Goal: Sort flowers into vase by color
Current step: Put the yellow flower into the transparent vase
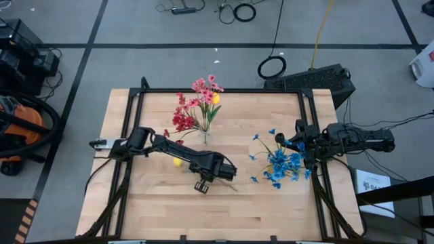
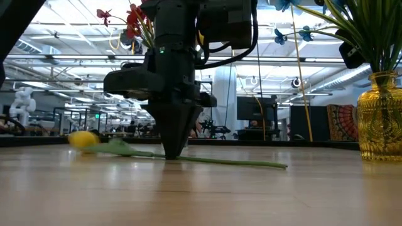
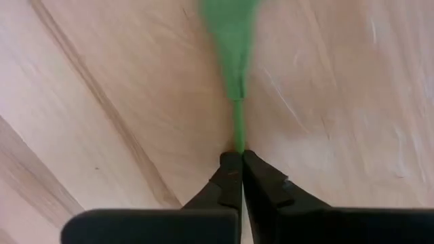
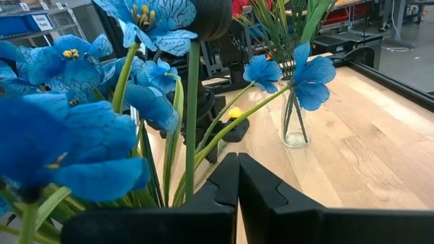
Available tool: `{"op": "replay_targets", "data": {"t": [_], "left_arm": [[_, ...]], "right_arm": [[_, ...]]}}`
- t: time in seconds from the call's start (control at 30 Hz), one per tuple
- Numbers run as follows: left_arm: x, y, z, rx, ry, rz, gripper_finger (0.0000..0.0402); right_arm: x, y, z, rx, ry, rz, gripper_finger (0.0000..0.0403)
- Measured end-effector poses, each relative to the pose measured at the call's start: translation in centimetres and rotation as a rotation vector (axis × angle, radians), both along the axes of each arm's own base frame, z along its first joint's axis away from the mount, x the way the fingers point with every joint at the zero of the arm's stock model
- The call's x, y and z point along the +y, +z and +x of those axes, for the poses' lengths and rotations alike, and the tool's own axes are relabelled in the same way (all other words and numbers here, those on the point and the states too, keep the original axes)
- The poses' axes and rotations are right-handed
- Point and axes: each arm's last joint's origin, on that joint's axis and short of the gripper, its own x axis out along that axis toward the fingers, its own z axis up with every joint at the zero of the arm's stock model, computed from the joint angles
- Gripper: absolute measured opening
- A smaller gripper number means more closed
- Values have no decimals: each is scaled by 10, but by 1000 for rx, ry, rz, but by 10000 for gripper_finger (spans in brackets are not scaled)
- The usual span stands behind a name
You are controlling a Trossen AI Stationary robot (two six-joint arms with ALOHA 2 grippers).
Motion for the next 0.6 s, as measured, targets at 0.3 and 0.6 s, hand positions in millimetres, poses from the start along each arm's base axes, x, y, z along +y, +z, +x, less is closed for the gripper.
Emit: {"op": "replay_targets", "data": {"t": [0.3, 0.6], "left_arm": [[2, 0, -2, 31, -196, -10, 5], [0, 0, -4, 52, -297, -11, 4]], "right_arm": [[0, 0, 0, -1, 0, 0, 0], [0, 0, 0, -1, 0, 0, 0]]}}
